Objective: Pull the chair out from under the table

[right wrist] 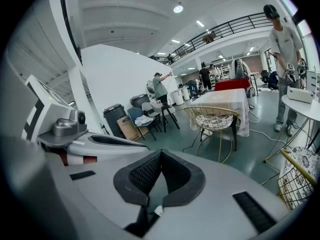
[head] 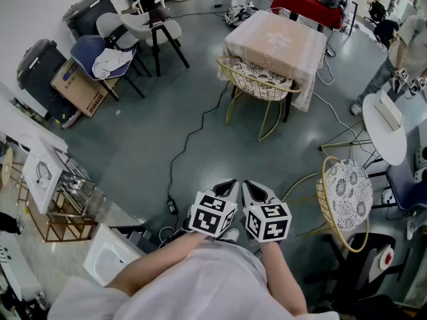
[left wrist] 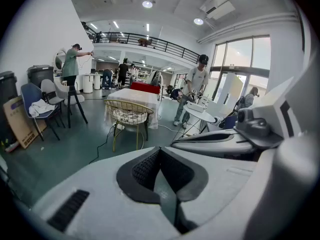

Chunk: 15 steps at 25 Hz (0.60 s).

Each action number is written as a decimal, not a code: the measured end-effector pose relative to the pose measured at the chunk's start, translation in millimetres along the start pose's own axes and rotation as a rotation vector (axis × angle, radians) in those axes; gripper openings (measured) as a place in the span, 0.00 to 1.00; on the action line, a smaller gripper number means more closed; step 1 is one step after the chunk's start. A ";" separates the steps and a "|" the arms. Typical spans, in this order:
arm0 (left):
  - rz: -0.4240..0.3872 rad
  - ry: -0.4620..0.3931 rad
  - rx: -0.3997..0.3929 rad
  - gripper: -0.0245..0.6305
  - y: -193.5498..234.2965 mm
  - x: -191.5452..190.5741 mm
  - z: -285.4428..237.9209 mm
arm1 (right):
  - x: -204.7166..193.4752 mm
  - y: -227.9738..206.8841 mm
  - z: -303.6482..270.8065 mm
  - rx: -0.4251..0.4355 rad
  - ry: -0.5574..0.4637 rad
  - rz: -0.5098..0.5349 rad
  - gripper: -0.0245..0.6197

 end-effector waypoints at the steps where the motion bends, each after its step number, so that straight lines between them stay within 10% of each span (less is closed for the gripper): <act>1: 0.002 0.002 0.000 0.04 -0.6 -0.3 0.9 | -0.3 0.5 1.3 0.000 0.000 -0.002 0.04; 15: 0.039 0.009 0.016 0.04 26.8 2.4 -9.1 | -2.8 -1.7 -21.4 -0.032 0.004 -0.023 0.04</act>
Point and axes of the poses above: the fingertips, and each gripper's own axes: z backward along the fingers, y to its left, x out of its top, the point moved 10 cm from there along z, backward along the fingers, and after that the axes turned 12 degrees about -y, right-handed, at the moved point
